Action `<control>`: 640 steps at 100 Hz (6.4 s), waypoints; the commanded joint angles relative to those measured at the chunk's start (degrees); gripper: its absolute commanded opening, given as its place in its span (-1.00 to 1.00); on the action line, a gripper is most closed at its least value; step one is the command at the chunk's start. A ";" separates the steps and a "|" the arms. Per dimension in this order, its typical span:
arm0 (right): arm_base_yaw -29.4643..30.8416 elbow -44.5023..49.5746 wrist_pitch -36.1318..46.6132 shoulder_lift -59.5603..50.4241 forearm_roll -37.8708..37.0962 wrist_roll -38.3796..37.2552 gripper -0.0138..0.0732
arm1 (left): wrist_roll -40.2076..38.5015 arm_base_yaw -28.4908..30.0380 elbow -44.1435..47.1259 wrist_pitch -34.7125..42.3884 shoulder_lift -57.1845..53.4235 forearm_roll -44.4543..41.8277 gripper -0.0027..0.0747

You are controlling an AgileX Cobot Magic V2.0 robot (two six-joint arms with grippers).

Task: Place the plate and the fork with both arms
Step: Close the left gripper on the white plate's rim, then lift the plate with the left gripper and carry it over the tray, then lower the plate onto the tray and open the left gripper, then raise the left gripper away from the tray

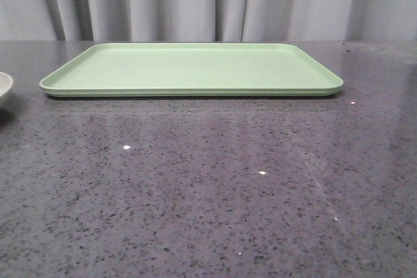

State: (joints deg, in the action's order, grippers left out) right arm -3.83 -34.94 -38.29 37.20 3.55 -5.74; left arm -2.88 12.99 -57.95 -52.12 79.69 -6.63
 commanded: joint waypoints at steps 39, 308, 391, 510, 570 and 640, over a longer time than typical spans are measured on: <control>0.35 -2.14 3.62 0.17 -0.54 0.17 0.44 | 2.88 0.88 -2.59 -0.46 2.18 0.67 0.01; 0.35 -2.14 1.00 0.17 0.87 0.17 0.44 | -1.94 -27.43 -36.19 9.84 24.08 40.89 -0.99; 0.35 -2.14 1.00 0.17 0.87 0.17 0.44 | -3.46 -28.57 -36.19 14.37 29.80 38.22 -0.98; 0.35 -2.14 1.03 0.17 1.93 0.17 0.44 | -3.46 -27.62 -31.11 11.52 15.60 22.97 -0.36; -0.42 -3.83 0.71 1.63 1.93 1.79 0.44 | -3.46 -21.52 1.59 17.23 -22.06 13.41 -0.36; -16.16 -36.26 -3.03 31.42 2.67 2.54 0.44 | -3.46 -20.09 14.73 14.68 -41.20 9.96 -0.36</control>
State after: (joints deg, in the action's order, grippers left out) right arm -18.39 -65.64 -44.25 65.73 5.90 -3.69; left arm -5.72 -7.35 -41.97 -40.16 38.58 3.39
